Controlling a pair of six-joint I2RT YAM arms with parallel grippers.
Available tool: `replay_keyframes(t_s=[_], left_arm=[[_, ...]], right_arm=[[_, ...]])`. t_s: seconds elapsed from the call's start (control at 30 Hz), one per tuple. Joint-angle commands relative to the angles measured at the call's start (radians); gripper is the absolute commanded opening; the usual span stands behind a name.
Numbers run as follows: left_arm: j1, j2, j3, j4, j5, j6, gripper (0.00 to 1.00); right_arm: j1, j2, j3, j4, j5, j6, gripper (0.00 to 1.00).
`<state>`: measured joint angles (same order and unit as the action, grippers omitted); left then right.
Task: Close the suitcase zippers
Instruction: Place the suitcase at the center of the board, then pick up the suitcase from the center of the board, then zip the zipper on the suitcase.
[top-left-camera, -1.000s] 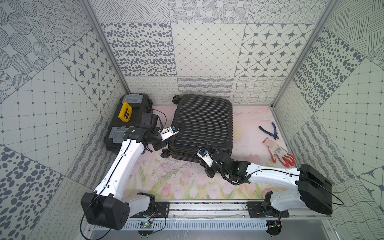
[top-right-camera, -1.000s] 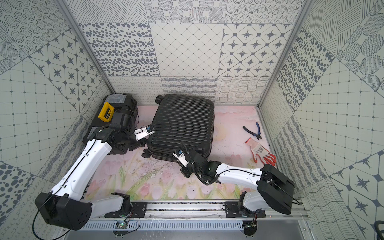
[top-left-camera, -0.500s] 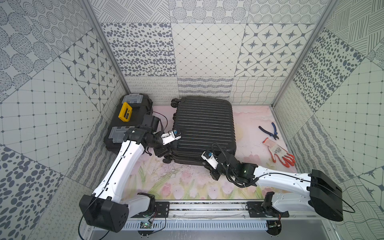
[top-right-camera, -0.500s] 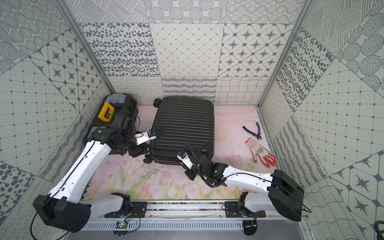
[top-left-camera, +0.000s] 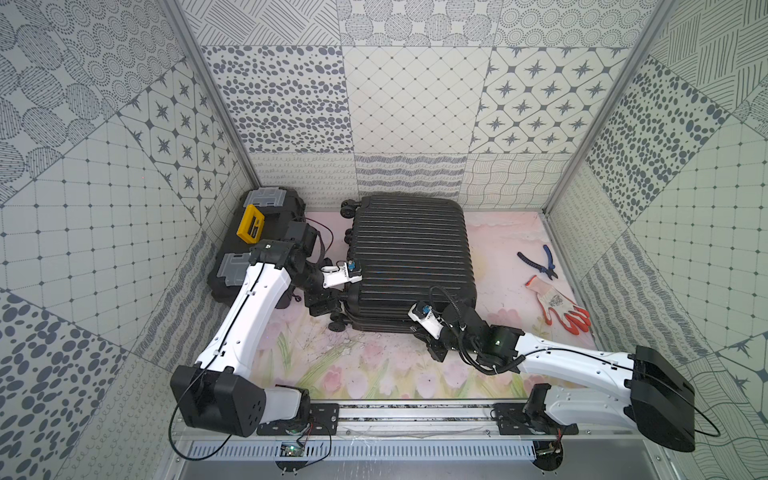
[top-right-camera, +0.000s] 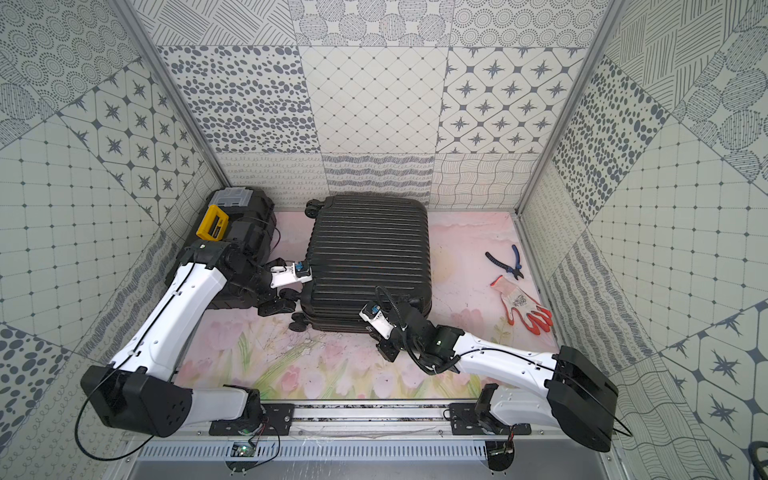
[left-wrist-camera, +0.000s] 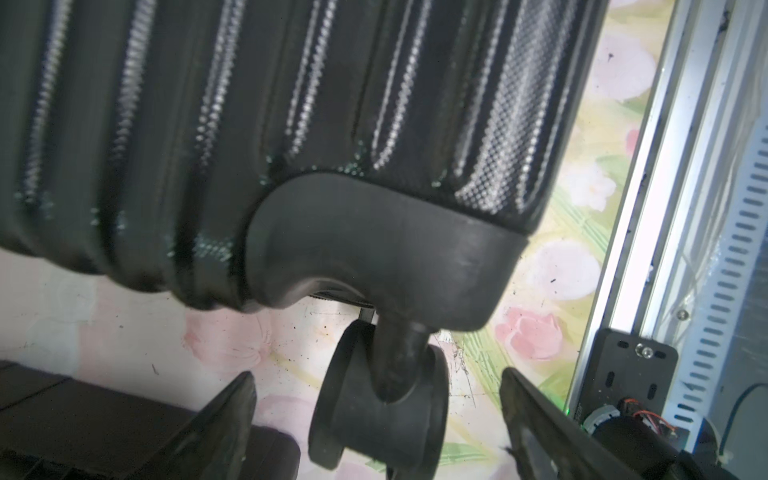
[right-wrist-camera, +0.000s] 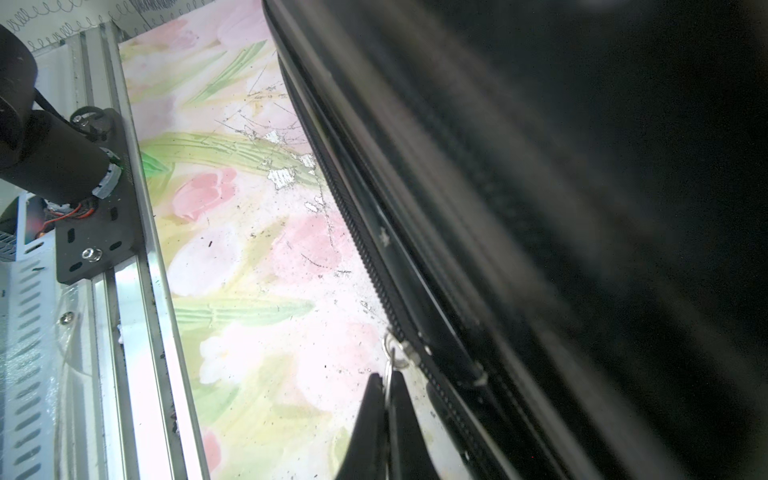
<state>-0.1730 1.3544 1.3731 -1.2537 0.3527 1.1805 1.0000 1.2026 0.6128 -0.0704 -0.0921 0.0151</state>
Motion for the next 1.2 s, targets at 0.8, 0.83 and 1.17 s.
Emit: replay_keyframes(t_s=[0.8,0.83,1.17], left_arm=[[-0.034,0.023,-0.004,-0.019,0.243,-0.058,0.18],[-0.054,0.015,-0.007,-0.003,0.252,-0.102,0.18],[-0.221,-0.027,-0.074,0.086,0.251,-0.352,0.16]], right_arm=[[0.052,-0.02,0.084,0.001,-0.121,-0.136,0.0],[0.064,-0.015,0.097,0.0,-0.115,-0.137,0.0],[0.131,0.073,0.189,0.142,-0.147,-0.016,0.0]])
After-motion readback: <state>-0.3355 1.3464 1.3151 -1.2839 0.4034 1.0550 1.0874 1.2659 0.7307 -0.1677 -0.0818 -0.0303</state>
